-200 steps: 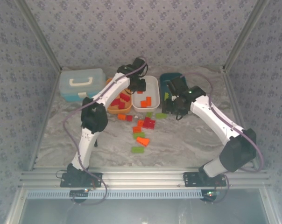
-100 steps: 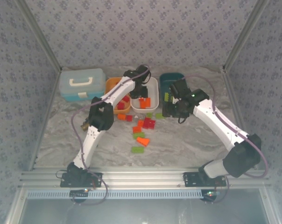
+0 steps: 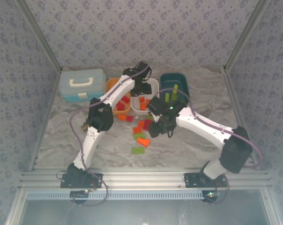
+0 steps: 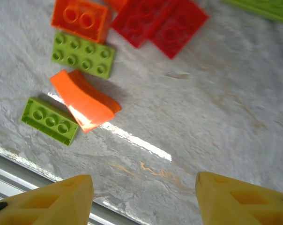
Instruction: Sort the legos into containers by color
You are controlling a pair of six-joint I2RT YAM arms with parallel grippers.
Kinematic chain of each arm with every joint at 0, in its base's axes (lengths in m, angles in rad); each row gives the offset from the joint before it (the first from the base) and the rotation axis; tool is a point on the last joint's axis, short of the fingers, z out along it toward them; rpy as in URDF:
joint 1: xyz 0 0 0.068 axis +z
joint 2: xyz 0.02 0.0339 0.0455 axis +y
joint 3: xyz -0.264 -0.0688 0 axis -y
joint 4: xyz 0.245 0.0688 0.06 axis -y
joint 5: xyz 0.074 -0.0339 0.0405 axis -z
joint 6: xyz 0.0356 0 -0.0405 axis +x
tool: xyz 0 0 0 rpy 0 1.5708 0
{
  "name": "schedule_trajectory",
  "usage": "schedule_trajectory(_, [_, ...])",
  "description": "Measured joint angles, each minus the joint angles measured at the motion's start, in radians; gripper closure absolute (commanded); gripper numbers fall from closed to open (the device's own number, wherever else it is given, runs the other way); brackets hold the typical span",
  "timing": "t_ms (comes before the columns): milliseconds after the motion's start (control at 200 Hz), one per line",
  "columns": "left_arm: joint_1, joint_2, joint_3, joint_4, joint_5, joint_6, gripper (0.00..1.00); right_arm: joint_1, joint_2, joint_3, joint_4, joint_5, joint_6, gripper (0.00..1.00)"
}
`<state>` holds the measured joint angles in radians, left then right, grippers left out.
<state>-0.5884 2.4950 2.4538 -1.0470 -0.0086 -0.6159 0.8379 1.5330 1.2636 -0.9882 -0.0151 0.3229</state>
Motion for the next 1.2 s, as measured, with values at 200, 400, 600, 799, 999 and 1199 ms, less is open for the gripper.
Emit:
schedule_trajectory(200, [0.023,-0.148,-0.02,0.003,0.003,-0.05,0.29,0.064,0.165,0.018,0.052,-0.016,-0.085,0.39])
schedule_trajectory(400, [0.091,-0.488,-0.339,0.056,0.0,-0.095,0.28,0.074,0.307,0.089,0.074,-0.042,-0.162,0.38])
schedule_trajectory(600, [0.17,-0.795,-0.748,0.098,-0.003,-0.131,0.28,0.084,0.385,0.148,0.08,-0.067,-0.185,0.39])
schedule_trajectory(799, [0.167,-1.0,-1.041,0.085,0.012,-0.146,0.28,0.123,0.43,0.161,0.08,-0.077,-0.184,0.42])
schedule_trajectory(999, [0.137,-1.18,-1.206,0.058,0.019,-0.129,0.28,0.122,0.45,0.166,0.077,-0.071,-0.182,0.5])
schedule_trajectory(1199, [0.07,-1.259,-1.289,0.033,0.02,-0.076,0.29,0.121,0.48,0.17,0.076,-0.061,-0.182,0.58])
